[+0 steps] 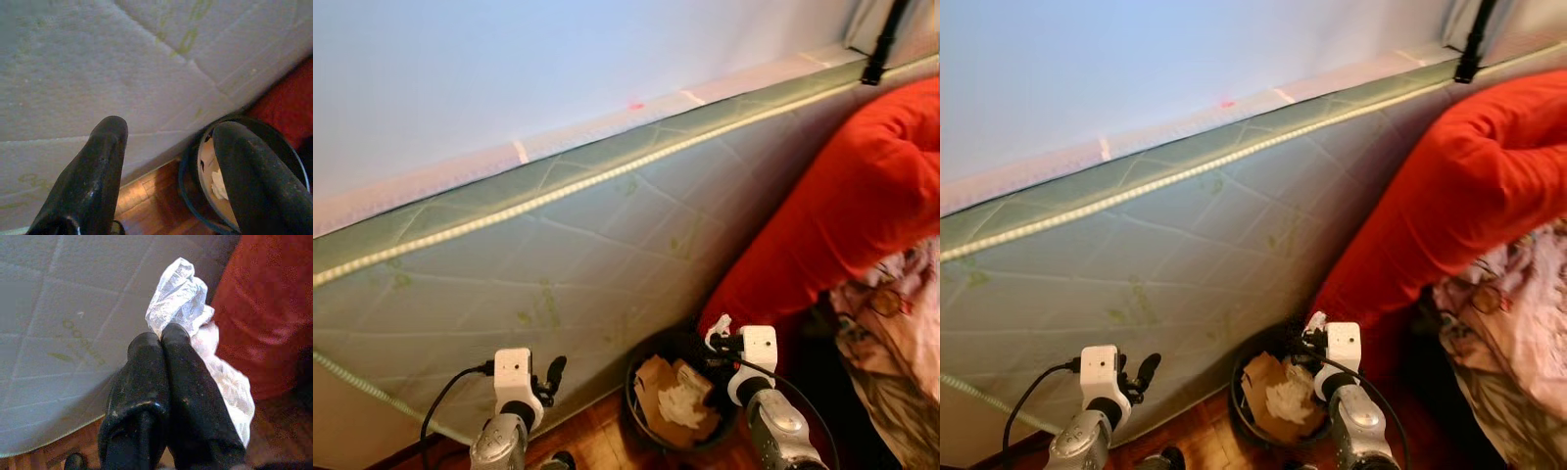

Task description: Clean up the room

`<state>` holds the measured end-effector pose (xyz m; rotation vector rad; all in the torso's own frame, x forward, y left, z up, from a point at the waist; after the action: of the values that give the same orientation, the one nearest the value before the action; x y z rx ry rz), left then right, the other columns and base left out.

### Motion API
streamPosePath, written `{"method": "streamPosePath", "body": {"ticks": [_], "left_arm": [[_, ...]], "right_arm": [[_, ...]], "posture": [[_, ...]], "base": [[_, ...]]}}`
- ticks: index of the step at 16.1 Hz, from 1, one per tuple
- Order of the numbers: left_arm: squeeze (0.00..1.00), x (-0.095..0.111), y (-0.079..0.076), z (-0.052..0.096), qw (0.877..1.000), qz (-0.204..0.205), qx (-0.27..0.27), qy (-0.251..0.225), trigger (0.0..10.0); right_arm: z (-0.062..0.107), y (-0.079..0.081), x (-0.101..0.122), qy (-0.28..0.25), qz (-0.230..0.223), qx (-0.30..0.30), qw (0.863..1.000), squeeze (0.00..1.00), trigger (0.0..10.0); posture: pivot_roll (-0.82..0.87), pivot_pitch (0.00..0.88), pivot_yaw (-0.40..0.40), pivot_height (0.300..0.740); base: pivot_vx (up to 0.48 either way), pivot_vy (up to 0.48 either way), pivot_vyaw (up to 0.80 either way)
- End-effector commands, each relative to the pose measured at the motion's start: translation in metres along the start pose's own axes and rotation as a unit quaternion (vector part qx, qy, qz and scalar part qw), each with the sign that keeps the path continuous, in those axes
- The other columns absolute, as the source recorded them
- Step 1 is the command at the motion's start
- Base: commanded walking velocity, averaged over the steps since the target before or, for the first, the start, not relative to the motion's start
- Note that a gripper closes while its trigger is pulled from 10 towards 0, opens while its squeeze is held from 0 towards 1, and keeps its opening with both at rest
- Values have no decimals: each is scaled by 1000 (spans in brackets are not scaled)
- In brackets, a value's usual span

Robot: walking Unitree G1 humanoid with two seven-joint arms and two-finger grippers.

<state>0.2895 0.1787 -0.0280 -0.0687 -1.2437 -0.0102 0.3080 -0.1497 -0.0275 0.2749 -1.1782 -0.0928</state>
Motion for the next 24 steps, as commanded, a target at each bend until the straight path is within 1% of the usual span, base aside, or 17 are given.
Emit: {"method": "streamPosePath", "body": {"ticks": [1,6,13,14,16,18,19,21,22,23,24], "left_arm": [[0,-3,0,1,1000,1,1,5,10000],[0,-2,-1,2,1000,3,-4,1,10000],[0,-2,-1,2,1000,2,-1,1,10000],[0,3,0,1,1000,1,4,-11,10000],[0,25,-2,-2,998,-3,8,-62,10000],[0,44,-8,-2,995,-9,3,-100,10000],[0,45,-10,0,994,-5,2,-105,10000],[0,41,-16,6,995,-2,-9,-104,10000],[0,27,-22,17,996,-6,-18,-89,10000],[0,24,-22,19,996,-7,-18,-85,10000],[0,10,-16,29,998,-8,-7,-64,10000]], "right_arm": [[3,-3,-7,13,-7,-8,1000,0,10000],[2,-1,-6,11,-6,-5,1000,0,10000],[2,-2,-5,8,-7,-11,1000,0,10000],[2,-5,-1,-5,-4,-21,1000,0,10000],[1,-13,12,-33,-3,-41,999,0,10000],[0,-13,19,-47,-1,-40,998,0,10000],[-1,-12,20,-51,0,-37,998,0,10000],[0,-11,20,-53,0,-36,998,0,10000],[1,-10,18,-54,-1,-37,998,0,10000],[1,-9,18,-54,-1,-37,998,0,10000],[1,-9,18,-56,-2,-37,998,0,10000]], "posture": [[48,144,-30,740],[50,148,-31,740],[51,150,-35,740],[52,150,-36,740],[56,151,-38,740],[58,149,-38,740],[58,150,-38,740],[57,147,-34,740],[60,146,-31,740],[59,146,-31,740],[60,146,-29,740]], "base": [[0,0,0],[0,0,0],[0,0,0],[0,0,0],[0,0,0],[0,0,0],[0,0,0],[0,0,0],[0,0,0],[0,0,0],[0,0,0]]}}
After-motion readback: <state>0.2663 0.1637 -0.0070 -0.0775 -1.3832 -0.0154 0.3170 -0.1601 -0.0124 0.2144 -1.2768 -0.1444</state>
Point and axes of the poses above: a point about 5 cm out from each wrist's last joint towards the gripper, its own z axis pointing back from the gripper into the wrist, its own x axis along the axis of the wrist's last joint, y = z × x, the point moved 4 cm from there along -z, pointing out of the wrist towards the gripper, and after that the axes turned 5 degrees about -z, right-handed, at the moved point
